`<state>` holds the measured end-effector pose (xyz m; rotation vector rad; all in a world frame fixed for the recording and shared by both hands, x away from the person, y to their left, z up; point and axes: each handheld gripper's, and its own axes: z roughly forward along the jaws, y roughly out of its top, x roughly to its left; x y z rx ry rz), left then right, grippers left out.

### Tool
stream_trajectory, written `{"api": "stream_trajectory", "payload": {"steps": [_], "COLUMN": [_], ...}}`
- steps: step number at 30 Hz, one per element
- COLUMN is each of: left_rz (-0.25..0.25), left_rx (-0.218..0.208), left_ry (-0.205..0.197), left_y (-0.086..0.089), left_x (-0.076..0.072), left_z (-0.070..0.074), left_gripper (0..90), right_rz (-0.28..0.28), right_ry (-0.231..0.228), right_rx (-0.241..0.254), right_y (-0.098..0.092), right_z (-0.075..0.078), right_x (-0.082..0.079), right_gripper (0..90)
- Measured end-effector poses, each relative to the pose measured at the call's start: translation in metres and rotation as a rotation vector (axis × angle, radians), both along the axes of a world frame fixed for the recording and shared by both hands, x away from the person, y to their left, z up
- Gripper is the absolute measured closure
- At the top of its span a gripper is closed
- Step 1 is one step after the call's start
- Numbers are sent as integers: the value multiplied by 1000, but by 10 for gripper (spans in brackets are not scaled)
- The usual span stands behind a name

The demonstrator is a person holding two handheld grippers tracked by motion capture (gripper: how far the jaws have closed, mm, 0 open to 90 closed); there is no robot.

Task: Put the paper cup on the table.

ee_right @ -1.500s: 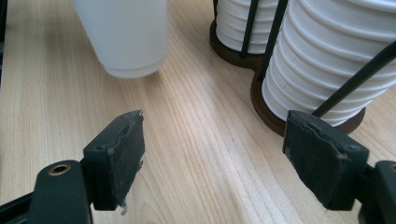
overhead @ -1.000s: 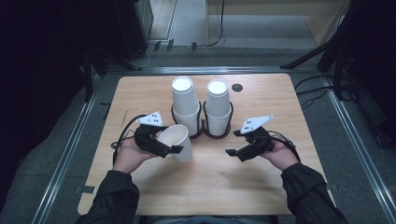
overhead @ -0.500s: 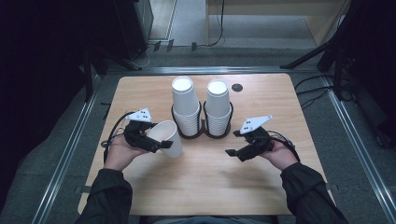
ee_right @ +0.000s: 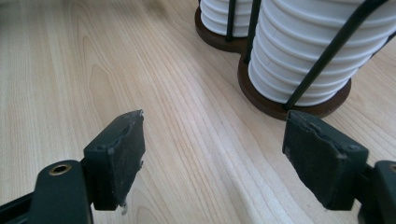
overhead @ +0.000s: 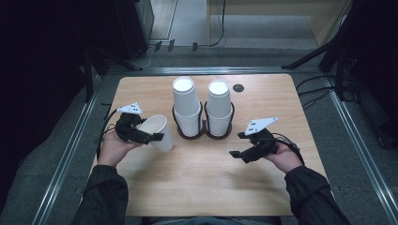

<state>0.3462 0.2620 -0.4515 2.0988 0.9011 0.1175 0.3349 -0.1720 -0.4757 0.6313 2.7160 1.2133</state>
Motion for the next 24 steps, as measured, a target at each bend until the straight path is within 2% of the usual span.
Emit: {"api": "stream_trajectory", "payload": {"steps": [7, 13, 14, 21, 23, 24], "left_rz": [36, 68, 79, 115, 133, 160], "left_rx": [-1, 23, 50, 64, 69, 79], "left_ry": [-10, -12, -20, -28, -27, -24], "left_y": [12, 22, 25, 35, 40, 45], "left_x": [8, 19, 21, 25, 27, 28], "left_z": [1, -2, -3, -5, -6, -7], "left_gripper": [154, 154, 154, 154, 153, 151], "right_rz": [-12, -10, -8, -16, -17, -16], "right_ry": [8, 19, 15, 17, 17, 17], "right_rx": [-2, -15, -17, -17, -19, -19], "right_y": [-6, -6, -6, -8, -8, -8], "right_z": [-2, -5, -6, -6, -6, -6], "right_x": [-2, -4, -4, -4, -4, -4], "right_gripper": [212, 212, 212, 212, 211, 212]}}
